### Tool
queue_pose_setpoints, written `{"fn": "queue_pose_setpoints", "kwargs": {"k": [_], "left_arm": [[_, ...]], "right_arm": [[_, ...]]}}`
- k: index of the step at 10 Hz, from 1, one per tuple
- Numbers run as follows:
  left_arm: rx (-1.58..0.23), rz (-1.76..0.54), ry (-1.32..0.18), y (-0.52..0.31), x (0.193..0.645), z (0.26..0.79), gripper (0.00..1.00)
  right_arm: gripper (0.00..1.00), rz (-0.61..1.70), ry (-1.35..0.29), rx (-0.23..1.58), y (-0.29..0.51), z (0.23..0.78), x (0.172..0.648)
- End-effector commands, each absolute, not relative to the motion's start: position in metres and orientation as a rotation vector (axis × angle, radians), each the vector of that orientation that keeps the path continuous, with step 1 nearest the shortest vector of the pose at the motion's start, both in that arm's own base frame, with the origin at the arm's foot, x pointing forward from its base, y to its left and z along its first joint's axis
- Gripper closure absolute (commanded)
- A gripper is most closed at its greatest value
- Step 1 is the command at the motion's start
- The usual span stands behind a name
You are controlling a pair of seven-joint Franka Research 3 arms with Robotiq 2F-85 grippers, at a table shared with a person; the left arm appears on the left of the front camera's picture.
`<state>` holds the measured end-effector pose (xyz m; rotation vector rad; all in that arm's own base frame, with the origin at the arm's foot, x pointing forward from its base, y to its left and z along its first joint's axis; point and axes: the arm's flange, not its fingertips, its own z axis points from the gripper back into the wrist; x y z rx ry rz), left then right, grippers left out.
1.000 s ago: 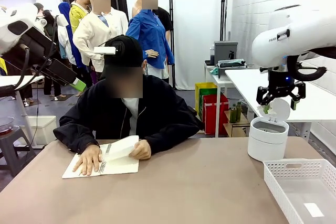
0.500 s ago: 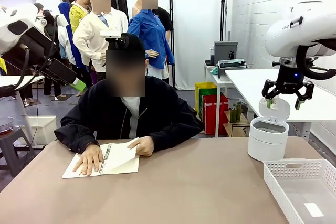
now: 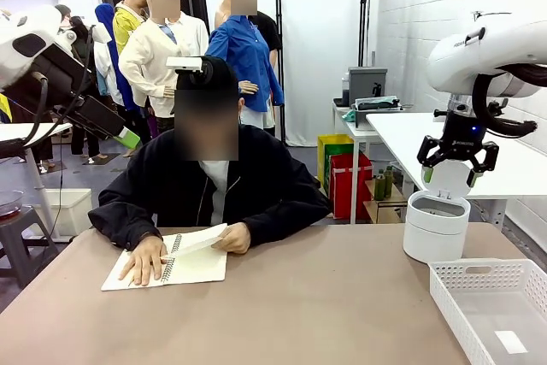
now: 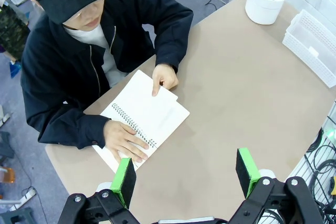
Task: Sort the paper based on its condition.
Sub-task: If a person hands you a paper, place it in the Organizing basket , and if it's crumpled, put it in the Trash can.
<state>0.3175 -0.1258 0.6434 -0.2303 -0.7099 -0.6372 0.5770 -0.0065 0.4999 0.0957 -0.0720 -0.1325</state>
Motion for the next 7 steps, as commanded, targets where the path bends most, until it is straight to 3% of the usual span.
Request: {"fn": "queue_pose_setpoints", "kwargs": {"k": [1,4,6,7], "left_arm": [[-0.232,-0.636,-0.711,-0.125,0.317,0.644,0.00],[-0.232,-0.636,-0.711,-0.125,0.317,0.644,0.00],[-0.232,-0.636,-0.711,-0.125,0.317,0.644,0.00],[-0.232,-0.636,-0.711,-0.125,0.317,0.644,0.00]], "right_arm": [[0.00,-0.142,-0.118,0.058,-0.005,0.505,0.579],[0.00,0.048,-0.119,0.032,0.029,0.529,0.549],[0.00,0.229,0.010,-0.004,0.060,0.524,0.539],[0.00,0.047,-0.107,0.054,0.036,0.535,0.554]]}}
